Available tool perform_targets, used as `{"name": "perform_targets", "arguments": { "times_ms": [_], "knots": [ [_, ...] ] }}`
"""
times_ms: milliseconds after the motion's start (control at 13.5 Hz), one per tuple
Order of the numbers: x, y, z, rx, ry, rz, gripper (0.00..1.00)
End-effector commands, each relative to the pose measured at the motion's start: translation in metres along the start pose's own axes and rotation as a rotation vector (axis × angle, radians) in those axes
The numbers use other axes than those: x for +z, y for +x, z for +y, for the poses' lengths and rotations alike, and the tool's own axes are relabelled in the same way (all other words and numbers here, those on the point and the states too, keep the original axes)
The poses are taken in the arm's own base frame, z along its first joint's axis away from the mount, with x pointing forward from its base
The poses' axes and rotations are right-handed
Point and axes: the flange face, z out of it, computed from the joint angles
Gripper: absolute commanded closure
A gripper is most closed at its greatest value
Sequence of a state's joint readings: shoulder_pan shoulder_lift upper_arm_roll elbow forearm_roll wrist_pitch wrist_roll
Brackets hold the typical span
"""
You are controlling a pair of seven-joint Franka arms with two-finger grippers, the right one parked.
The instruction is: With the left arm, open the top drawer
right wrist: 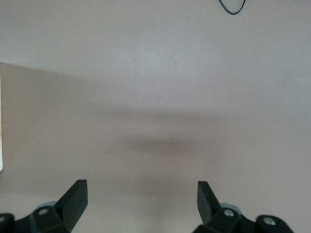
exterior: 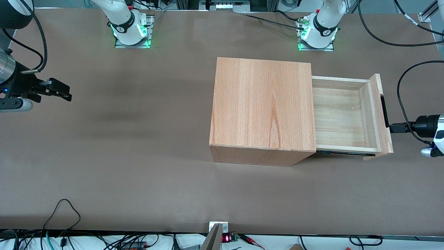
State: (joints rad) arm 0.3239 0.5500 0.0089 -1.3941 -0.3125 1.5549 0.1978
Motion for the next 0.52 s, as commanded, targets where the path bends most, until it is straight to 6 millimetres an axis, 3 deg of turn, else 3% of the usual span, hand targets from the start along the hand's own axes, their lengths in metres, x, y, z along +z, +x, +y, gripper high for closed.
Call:
{"name": "perform_targets", "arguments": {
  "times_ms": [0,444],
  "knots": [
    [-0.009,-0.002,0.0,0.012,-0.02,-0.005,0.0],
    [-0.022,-0.011,0.001,0.013,-0.017,-0.009,0.0]
  ]
}}
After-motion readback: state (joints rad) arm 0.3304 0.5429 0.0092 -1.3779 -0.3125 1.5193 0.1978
